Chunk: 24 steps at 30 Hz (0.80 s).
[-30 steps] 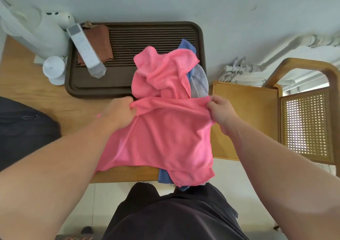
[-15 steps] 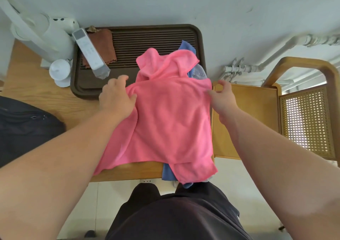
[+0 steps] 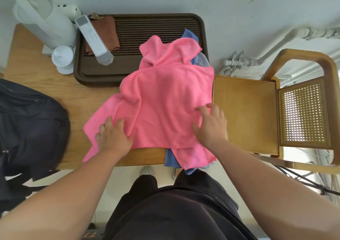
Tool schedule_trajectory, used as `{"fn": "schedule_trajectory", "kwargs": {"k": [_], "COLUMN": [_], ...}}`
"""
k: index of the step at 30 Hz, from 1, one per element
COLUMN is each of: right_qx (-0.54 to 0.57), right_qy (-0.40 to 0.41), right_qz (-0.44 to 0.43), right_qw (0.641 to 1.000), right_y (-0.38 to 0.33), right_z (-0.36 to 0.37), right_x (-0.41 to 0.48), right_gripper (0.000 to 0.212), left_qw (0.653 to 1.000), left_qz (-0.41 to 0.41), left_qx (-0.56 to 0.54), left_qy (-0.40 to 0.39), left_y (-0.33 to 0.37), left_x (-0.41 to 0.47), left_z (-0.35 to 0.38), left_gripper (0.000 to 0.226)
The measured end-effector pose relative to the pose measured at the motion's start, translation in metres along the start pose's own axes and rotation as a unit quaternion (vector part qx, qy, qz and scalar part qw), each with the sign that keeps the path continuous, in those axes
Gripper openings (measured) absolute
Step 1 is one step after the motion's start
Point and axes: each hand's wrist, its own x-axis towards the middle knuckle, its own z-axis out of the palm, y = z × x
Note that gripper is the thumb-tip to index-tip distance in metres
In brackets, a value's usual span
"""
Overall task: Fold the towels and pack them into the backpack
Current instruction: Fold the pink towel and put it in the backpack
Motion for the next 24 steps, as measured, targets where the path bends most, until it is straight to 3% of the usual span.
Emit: {"fn": "schedule_trajectory", "kwargs": {"k": [2,4,6,8,12,14,19,24], "right_qx": [-0.020,-0.061,-0.116,-0.171,-0.247,-0.244,-0.246,-0.240], "right_qy": [0.004,-0.074,-0.174,-0.227,-0.250,-0.251,-0.258,-0.279], "right_qz": [-0.136,-0.230,-0.263,-0.260,-0.257,-0.257,-0.238,-0.200], "right_qw": [0.991,0.969,0.942,0.923,0.900,0.901,0.904,0.908], "right_y": [-0.023,-0.049,-0.069,-0.076,-0.074,-0.073,-0.083,-0.093], "right_z": [0.002,0.005,0.009,0.014,0.016,0.017,0.019,0.016], "right_x": [0.002,0.007,0.012,0.017,0.022,0.021,0.020,0.022], "right_gripper": [0.051,0.056,0.062,0.063,0.060,0.060,0.062,0.061], "left_qw": [1.000,1.000,0.998,0.991,0.949,0.932,0.915,0.902], "left_qz": [-0.002,-0.021,-0.052,-0.098,-0.227,-0.262,-0.273,-0.271], "left_qx": [0.014,0.001,-0.037,-0.092,-0.220,-0.251,-0.296,-0.334], "left_qy": [-0.006,0.000,0.013,0.016,0.003,-0.010,-0.012,0.027], "left_y": [-0.008,-0.018,-0.029,-0.038,-0.049,-0.054,-0.065,-0.068], "left_x": [-0.002,-0.004,-0.005,-0.007,-0.001,0.000,0.002,0.010], "left_z": [-0.002,-0.007,-0.014,-0.017,-0.010,-0.003,0.004,0.004], "left_gripper": [0.072,0.072,0.066,0.068,0.102,0.091,0.033,0.030]}}
